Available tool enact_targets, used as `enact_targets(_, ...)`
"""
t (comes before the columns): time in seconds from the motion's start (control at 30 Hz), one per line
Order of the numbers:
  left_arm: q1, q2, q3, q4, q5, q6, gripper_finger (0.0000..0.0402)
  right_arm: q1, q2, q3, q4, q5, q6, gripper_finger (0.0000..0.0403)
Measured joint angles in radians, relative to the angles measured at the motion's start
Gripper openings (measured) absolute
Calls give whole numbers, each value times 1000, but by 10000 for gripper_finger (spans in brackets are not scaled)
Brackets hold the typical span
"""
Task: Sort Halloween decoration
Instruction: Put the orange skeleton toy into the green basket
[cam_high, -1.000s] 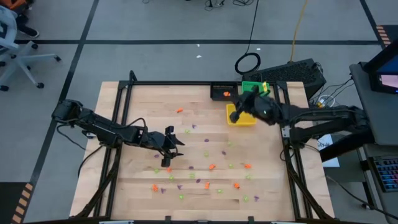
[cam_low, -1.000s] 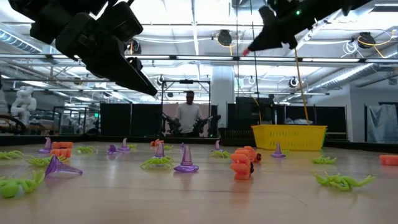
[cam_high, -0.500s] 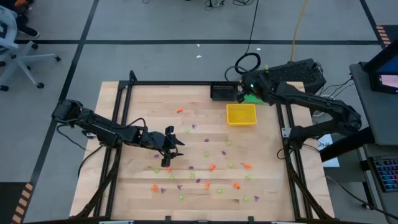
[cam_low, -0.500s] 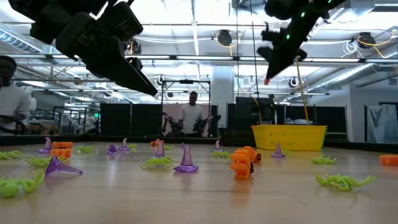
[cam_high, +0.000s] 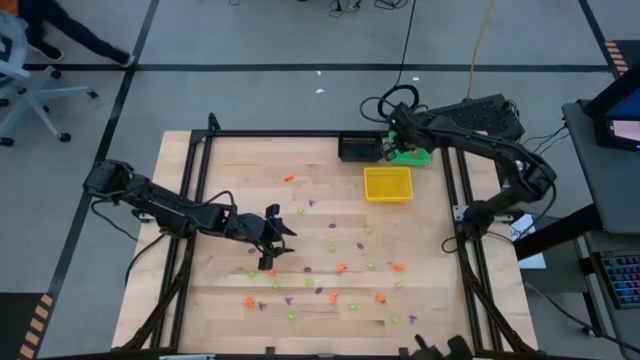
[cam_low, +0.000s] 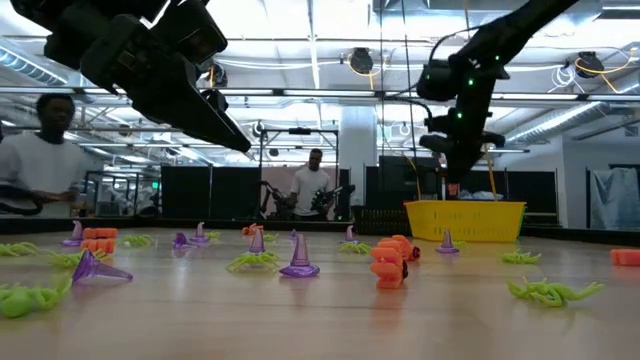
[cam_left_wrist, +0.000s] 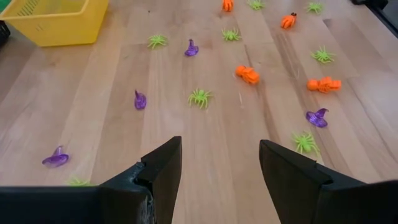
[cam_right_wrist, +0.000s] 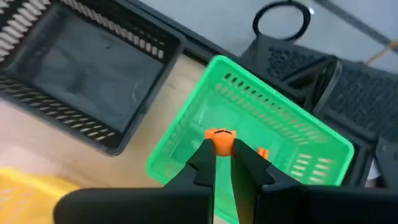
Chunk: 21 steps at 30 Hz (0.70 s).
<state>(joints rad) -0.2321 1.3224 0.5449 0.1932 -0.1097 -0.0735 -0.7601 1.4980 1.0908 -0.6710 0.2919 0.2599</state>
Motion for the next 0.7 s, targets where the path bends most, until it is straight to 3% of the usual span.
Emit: enact_targets(0.7,-53,0,0,8,-3,-1,215,-130,188,-1,-22,-11,42,23)
